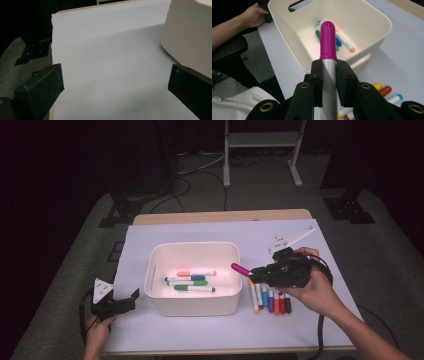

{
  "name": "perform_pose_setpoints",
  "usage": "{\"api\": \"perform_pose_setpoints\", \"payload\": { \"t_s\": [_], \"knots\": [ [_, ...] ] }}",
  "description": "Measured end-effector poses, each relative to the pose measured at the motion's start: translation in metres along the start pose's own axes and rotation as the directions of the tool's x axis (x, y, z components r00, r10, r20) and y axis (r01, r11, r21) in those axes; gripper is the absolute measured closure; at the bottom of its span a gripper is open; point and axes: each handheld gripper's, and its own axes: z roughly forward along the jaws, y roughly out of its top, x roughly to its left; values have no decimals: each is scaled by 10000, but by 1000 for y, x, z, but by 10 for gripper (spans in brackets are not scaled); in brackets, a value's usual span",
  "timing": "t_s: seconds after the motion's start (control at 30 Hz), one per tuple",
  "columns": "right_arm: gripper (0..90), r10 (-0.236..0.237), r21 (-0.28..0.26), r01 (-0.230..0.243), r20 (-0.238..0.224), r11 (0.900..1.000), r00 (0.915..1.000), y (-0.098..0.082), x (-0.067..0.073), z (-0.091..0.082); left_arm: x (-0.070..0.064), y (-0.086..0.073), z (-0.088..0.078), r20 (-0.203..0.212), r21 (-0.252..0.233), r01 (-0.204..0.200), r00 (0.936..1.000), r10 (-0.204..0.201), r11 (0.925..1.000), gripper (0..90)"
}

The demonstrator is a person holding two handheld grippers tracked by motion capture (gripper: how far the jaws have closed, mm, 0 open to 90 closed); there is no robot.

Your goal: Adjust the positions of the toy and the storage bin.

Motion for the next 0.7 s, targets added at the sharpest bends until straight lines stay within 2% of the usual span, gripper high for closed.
{"api": "perform_pose_setpoints", "payload": {
  "t_s": [0.17,0.27,0.7],
  "knots": [
    [759,-430,111,435,-408,9990,9982,17,8,15,0,0,0,13,-2,-4,10000,4,10000,0],
    [759,-528,203,543,-670,9983,9964,26,14,25,0,0,0,26,-9,-21,10000,21,10000,0],
    [759,-1210,550,1307,-1520,9899,9809,56,28,68,0,0,0,55,4,-60,10000,60,10000,0]
  ]
}}
